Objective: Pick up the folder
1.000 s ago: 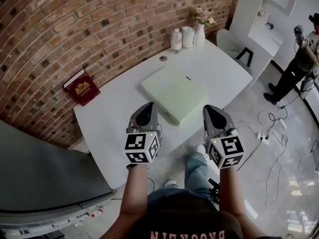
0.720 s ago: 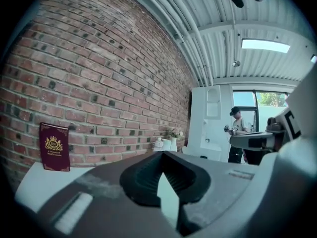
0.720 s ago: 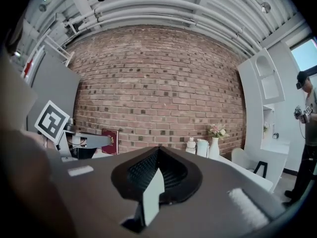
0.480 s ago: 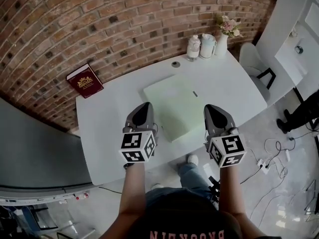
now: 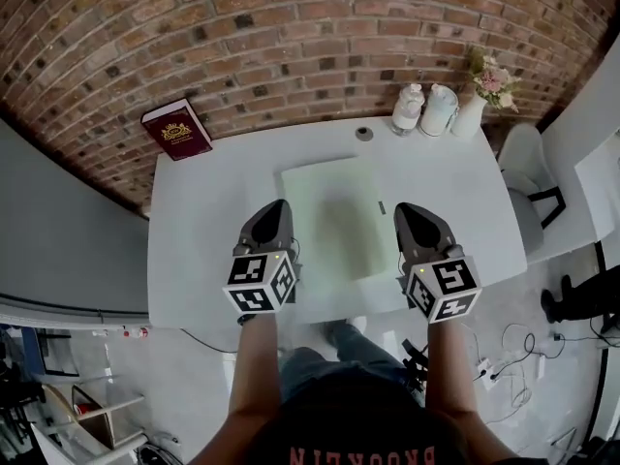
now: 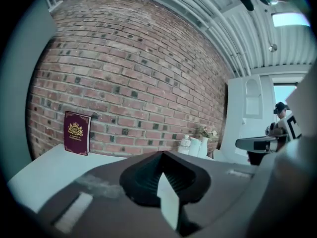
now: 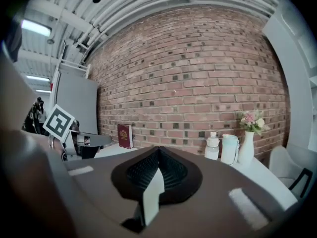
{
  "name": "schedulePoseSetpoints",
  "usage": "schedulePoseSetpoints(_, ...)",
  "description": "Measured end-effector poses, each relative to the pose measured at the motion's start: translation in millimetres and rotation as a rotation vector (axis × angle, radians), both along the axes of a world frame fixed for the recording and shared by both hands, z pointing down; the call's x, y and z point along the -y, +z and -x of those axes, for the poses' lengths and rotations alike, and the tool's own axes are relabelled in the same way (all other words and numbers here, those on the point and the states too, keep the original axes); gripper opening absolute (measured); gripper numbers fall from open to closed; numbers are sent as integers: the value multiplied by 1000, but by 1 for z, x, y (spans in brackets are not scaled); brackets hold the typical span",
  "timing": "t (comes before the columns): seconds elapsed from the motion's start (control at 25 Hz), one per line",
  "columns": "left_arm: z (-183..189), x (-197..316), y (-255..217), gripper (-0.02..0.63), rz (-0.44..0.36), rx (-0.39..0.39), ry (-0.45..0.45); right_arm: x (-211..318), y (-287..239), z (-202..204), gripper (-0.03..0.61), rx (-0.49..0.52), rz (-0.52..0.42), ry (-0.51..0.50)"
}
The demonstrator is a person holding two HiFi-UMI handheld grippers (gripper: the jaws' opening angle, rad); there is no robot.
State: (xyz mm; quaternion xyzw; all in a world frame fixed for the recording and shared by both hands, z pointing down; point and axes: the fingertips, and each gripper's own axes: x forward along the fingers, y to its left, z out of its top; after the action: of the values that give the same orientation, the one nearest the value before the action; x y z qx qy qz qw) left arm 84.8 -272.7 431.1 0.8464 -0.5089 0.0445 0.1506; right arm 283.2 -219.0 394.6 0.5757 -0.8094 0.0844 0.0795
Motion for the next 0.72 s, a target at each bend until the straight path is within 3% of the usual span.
schedulePoseSetpoints(0.24,1,6,4,-1,17,-25,-86,30,10,-11,3,75,34,-96)
schedulePoseSetpoints(0.48,7,12,16,0,60,-11,-122,50,19,-11,3,79,63,-146)
schedulePoseSetpoints(0.52,6,12,19,3,69,-15,-115,52,22,-11,14,82,71,-153)
schedulePoseSetpoints(0.6,2,13,25,127,95,-26,-92,57,28,-12,88,88,92,-166)
schedulePoseSetpoints(0.64,2,15,28,156,108,-26,-87,59,31,-12,134,89,103,-168)
schedulePoseSetpoints(0.72,4,16,34,170,129,-17,-87,64,36,-11,190,89,124,-174)
